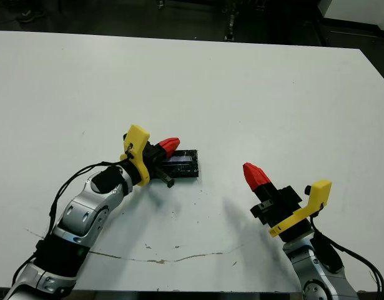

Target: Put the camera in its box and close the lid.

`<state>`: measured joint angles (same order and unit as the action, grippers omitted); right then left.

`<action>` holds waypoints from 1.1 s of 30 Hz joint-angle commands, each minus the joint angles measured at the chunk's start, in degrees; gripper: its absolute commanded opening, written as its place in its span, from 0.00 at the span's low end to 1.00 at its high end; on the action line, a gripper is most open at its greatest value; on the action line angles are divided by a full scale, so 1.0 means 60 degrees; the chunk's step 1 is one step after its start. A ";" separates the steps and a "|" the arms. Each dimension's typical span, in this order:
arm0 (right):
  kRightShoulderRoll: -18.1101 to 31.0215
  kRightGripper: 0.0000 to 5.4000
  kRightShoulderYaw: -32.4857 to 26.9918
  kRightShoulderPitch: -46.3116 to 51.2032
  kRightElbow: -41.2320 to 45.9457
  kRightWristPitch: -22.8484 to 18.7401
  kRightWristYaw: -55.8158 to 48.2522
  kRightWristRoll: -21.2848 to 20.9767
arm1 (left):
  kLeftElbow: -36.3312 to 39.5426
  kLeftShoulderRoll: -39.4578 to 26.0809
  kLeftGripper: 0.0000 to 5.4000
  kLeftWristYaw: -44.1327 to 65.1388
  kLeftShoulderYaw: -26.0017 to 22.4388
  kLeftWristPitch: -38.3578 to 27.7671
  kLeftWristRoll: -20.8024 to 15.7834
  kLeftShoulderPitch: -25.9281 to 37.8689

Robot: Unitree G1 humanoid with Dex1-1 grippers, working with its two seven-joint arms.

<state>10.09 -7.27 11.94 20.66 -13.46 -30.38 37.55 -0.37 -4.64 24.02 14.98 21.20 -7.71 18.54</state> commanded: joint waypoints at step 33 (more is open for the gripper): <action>-0.0967 0.00 -0.0071 -0.1347 0.0661 0.0471 0.3252 -0.1519 | 0.2039 0.0297 0.00 -0.1633 -0.3919 -0.4163 -0.1306 -0.2500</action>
<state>4.68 -7.46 4.26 24.22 -11.65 -12.41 29.91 13.18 -3.56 15.44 -8.18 -1.96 -17.12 5.29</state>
